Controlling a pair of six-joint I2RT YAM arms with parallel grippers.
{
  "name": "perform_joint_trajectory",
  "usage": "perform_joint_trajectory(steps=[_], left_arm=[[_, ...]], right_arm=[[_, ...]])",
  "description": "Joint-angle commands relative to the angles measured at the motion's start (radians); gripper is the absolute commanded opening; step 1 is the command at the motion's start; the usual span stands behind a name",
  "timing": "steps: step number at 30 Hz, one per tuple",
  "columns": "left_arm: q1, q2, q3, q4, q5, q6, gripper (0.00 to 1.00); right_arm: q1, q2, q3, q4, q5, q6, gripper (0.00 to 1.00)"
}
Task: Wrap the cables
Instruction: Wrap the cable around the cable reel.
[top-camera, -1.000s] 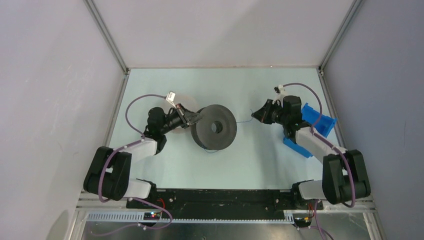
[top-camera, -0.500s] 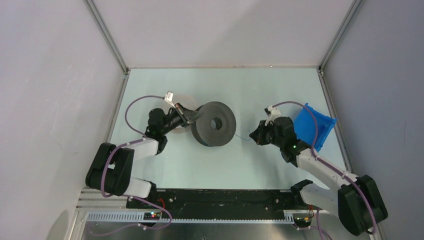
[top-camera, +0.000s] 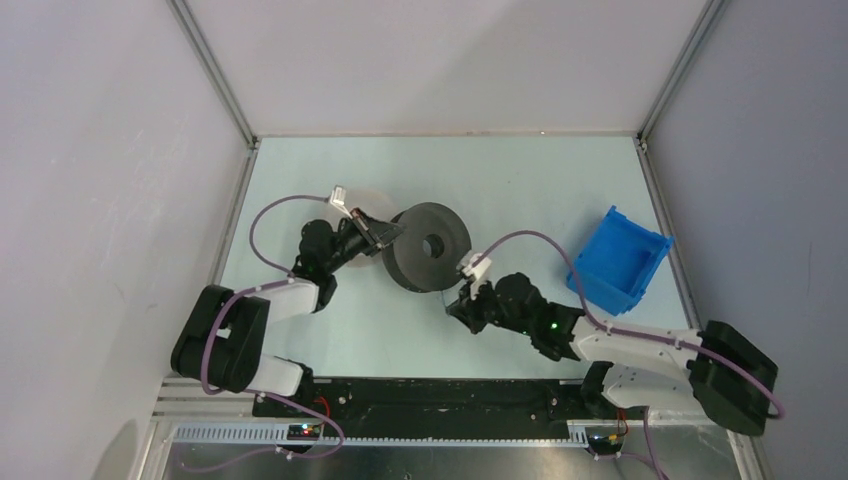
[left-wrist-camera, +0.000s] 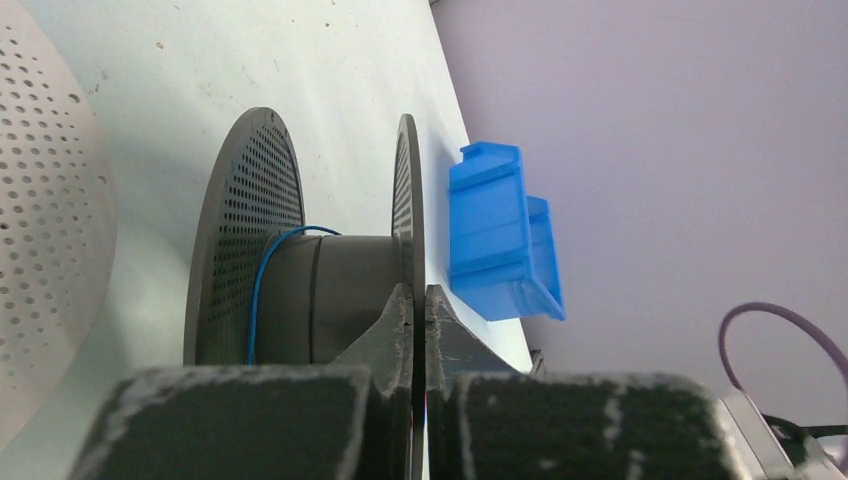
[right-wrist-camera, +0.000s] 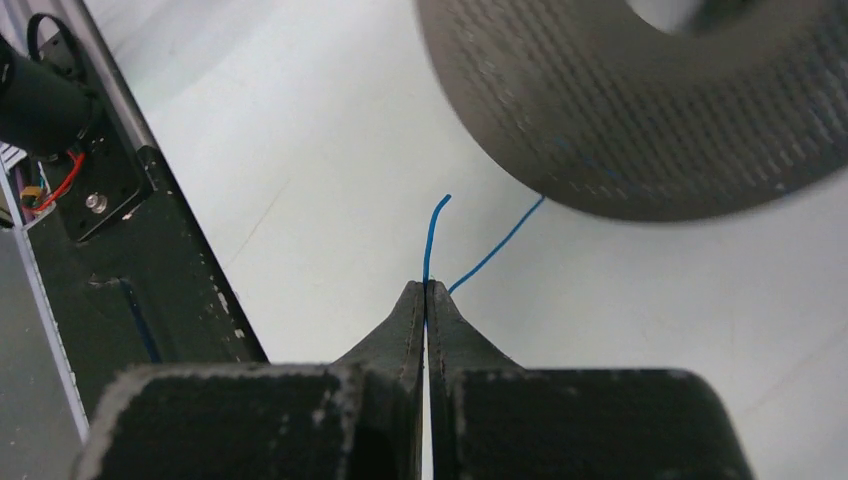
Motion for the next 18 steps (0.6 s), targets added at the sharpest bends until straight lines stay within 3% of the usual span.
perform_joint_trajectory(steps=[1,10,18], left_arm=[[-0.049,-0.006,0.012,0.098,-0.049,0.002,0.00],[-0.124,0.085,0.063,0.138,-0.093,0.003,0.00],[-0.144,0.101,0.066,0.148,-0.065,0.028,0.00]], right_arm=[[0.082,0.095,0.154,0.062,0.050,-0.118,0.00],[0.102,0.242,0.398,0.022,0.087,-0.193,0.00],[-0.065,0.373,0.518,0.083,0.000,-0.098,0.00]])
